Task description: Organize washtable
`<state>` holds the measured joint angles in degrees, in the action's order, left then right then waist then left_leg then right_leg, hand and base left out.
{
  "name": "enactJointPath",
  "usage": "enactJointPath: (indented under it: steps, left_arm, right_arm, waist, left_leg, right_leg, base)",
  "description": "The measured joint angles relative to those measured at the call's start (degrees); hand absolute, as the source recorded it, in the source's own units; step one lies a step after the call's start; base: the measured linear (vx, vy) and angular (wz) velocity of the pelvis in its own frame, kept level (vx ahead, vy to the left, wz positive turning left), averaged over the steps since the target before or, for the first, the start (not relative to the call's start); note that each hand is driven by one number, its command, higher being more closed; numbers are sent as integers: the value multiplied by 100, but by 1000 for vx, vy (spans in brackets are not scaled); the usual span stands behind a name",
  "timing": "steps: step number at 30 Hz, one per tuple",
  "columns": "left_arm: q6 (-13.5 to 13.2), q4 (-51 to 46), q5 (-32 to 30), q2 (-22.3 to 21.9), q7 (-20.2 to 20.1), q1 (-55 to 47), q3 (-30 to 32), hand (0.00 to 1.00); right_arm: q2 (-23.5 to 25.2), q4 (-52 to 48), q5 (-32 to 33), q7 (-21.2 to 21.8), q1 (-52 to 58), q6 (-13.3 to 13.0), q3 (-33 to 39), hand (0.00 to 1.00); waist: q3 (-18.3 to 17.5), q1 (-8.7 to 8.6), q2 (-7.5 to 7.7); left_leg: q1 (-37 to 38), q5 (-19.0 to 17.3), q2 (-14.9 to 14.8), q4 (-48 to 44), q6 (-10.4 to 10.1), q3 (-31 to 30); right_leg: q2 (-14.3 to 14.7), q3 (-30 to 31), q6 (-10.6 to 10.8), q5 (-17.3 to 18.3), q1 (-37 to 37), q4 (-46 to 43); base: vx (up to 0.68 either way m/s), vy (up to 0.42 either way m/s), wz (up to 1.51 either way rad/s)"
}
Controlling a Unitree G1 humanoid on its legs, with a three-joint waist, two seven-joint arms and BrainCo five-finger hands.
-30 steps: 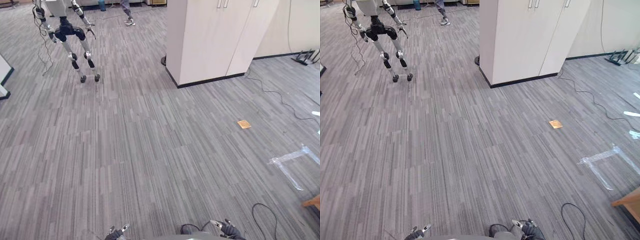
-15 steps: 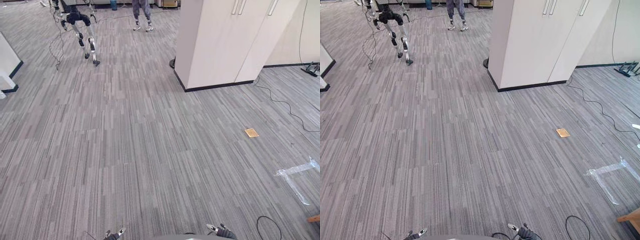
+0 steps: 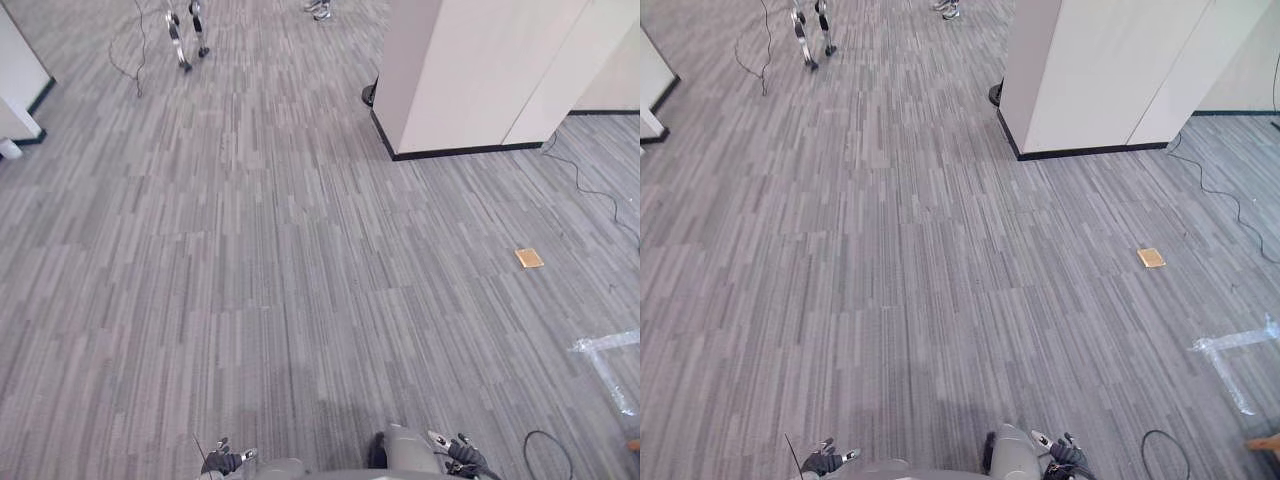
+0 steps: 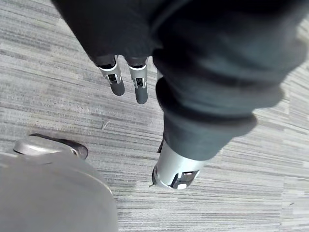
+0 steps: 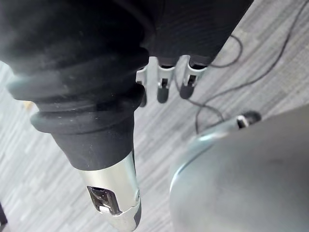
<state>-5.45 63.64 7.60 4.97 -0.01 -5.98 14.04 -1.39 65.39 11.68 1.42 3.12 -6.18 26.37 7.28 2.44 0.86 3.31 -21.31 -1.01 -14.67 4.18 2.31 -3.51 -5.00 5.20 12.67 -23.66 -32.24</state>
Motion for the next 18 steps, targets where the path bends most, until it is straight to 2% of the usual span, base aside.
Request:
enactJointPath:
  steps: [1,2,3,4,5,6,7,8,9,10,11,12,13,14,15,16,17,18]
  left_arm:
    - [0,0,0,0,0,0,0,0]
    - [24,48,-198,-9,5,41,40,0]
    - [27,52,-287,-76,1,45,199,0]
    - [29,61,-335,-130,-2,15,268,0]
    - [22,59,-381,-209,-13,-96,441,0]
    - [35,38,-387,-291,-10,-86,600,0]
    - [78,-82,-385,-384,-27,-58,772,0]
    - [86,-133,-384,-413,-30,-49,810,0]
    - [101,-251,-374,-466,-43,-56,793,0]
    - [104,-357,-373,-465,-85,-130,702,0]
    - [104,-396,-366,-457,-99,-113,642,0]
    - [119,-466,-317,-405,-97,60,583,0]
    - [117,-478,-259,-326,-76,272,393,0]
    - [116,-492,-248,-304,-44,387,283,0]
    - [113,-543,-220,-273,14,556,3,0]
    - [54,-584,-273,-228,21,625,-300,0]
    - [43,-599,-316,-261,25,623,-428,0]
    - [55,-578,-380,-334,20,689,-645,0]
  right_arm:
    - [0,0,0,0,0,0,0,0]
    - [12,26,-7,-6,84,18,331,0]
    - [35,111,-44,-14,162,56,594,0]
    - [48,126,-47,-11,255,96,718,0]
    - [126,115,-56,-2,445,155,966,0]
    - [138,111,-85,-9,480,193,1139,0]
    - [93,21,-113,-4,468,222,1131,0]
    - [89,-31,-115,-2,467,227,1079,0]
    - [58,-182,-95,0,488,224,820,0]
    - [-18,-302,-96,-4,530,226,653,0]
    - [-52,-294,-92,-2,534,231,611,0]
    - [-78,-292,-44,-17,356,224,502,0]
    - [-38,-316,28,-17,126,210,444,0]
    - [-6,-322,81,-17,6,207,430,0]
    - [38,-323,186,-13,-230,201,420,0]
    - [32,-286,225,-10,-345,138,408,0]
    - [10,-280,229,-2,-386,106,397,0]
    - [-33,-272,229,-24,-451,32,318,0]
  waist:
    - [0,0,0]
    - [16,-14,-31]
    - [27,-59,-65]
    - [-5,-150,-143]
    - [-113,-240,-205]
    - [-164,-147,-286]
    - [-137,-148,-314]
    - [-113,-161,-331]
    - [-44,-121,-364]
    - [-51,-143,-473]
    - [-49,-129,-468]
    - [-7,-87,-385]
    - [107,-92,-212]
    - [165,-80,-115]
    - [210,-36,-33]
    - [223,26,62]
    - [172,63,-47]
    - [111,207,-184]
  left_leg:
    - [0,0,0,0,0,0]
    - [361,-12,-74,380,-115,-227]
    - [678,-47,-172,673,-201,-383]
    - [843,-76,-295,789,-276,-507]
    - [960,-92,-417,615,-423,-677]
    - [800,-12,-591,128,-590,-575]
    - [344,448,-605,-975,-685,-267]
    - [131,858,-614,-1572,-594,-93]
    - [-332,1680,-791,-2865,-528,212]
    - [-718,1393,-1144,-3931,-543,470]
    - [-912,1184,-1231,-4259,-576,587]
    - [-1390,828,-1267,-4511,-621,692]
    - [-1873,491,-1193,-4372,-482,863]
    - [-2092,384,-1133,-4148,-419,967]
    - [-2479,371,-971,-3318,-412,1042]
    - [-2621,630,-726,-1715,-730,915]
    - [-2648,923,-639,-816,-914,788]
    - [-2731,1912,-676,-359,-946,628]
  right_leg:
    - [0,0,0,0,0,0]
    - [97,31,-18,-228,-144,874]
    - [142,54,-95,-460,-167,1158]
    - [182,19,-151,-610,-156,1087]
    - [306,39,-270,-1055,-37,934]
    - [368,-85,-380,-917,76,766]
    - [317,-213,-493,-830,199,579]
    - [259,-268,-509,-821,283,434]
    - [284,-288,-621,-746,506,254]
    - [385,-249,-717,-609,1308,872]
    - [434,-217,-818,-539,1604,1135]
    - [457,-105,-839,-526,2034,1517]
    - [369,-35,-851,-518,2450,1847]
    - [297,-21,-875,-504,2624,1973]
    - [166,-15,-886,-491,2903,2121]
    - [79,49,-791,-430,3102,2180]
    - [96,82,-735,-383,3248,2257]
    - [108,376,-790,-177,3583,2476]
  base:
    - [508,-64,43]
    - [555,-90,76]
    - [712,-170,105]
    - [682,-205,131]
    - [711,-214,88]
    - [736,-201,74]
    - [578,-170,21]
    - [792,-272,27]
    - [793,-215,21]
    - [646,-165,10]
    - [685,-85,-5]
    - [653,-82,-8]
    - [767,-84,-4]
    - [564,-17,7]
    - [531,24,-16]
    - [532,51,-26]
    - [587,137,-51]
    - [534,170,-48]
